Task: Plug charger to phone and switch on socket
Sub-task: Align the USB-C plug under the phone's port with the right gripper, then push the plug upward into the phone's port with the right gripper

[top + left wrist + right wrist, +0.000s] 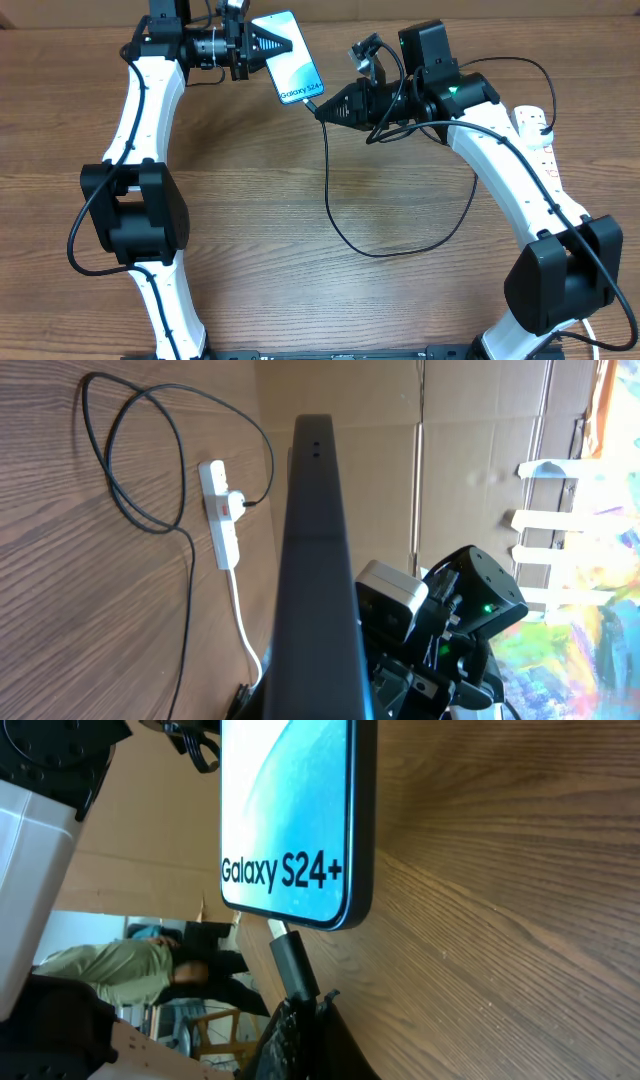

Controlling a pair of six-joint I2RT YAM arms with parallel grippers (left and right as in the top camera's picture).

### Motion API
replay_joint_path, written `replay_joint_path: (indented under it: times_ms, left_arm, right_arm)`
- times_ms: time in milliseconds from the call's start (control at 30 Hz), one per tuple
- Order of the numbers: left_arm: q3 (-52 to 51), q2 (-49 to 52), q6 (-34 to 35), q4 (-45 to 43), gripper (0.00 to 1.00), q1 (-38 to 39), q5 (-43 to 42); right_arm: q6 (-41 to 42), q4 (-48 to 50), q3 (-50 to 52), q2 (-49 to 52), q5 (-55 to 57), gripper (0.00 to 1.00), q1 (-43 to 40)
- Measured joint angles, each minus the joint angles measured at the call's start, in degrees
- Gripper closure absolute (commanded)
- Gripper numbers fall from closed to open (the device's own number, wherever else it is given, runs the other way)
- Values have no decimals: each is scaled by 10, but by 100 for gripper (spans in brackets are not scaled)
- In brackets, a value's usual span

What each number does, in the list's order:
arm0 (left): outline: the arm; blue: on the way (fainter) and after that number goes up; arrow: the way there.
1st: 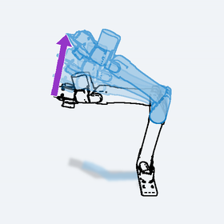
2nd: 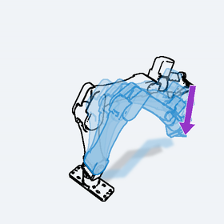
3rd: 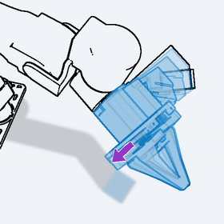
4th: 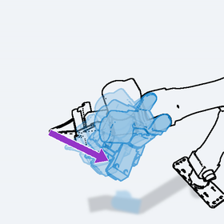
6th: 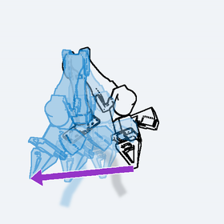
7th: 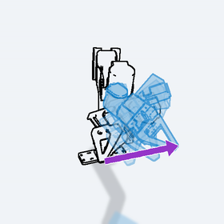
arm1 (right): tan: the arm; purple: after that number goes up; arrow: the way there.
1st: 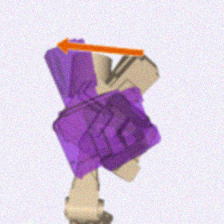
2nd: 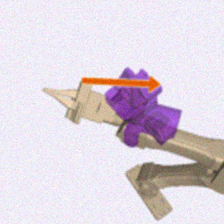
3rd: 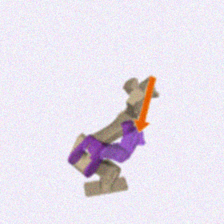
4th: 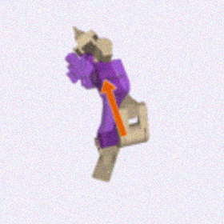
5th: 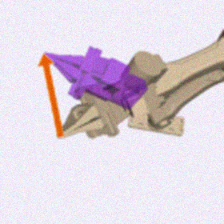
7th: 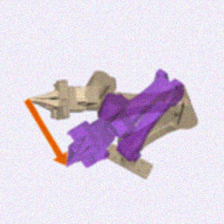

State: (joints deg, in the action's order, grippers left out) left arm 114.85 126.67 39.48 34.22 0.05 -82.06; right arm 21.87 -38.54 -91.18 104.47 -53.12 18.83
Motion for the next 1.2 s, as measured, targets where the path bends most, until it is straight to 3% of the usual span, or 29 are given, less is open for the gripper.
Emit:
replay_joint_path:
  times_ms: [1200]
  left_arm:
    - [0,0,12,-17,96,-1,29]
  right_arm:
    - [30,22,0,0,13,96,-1]
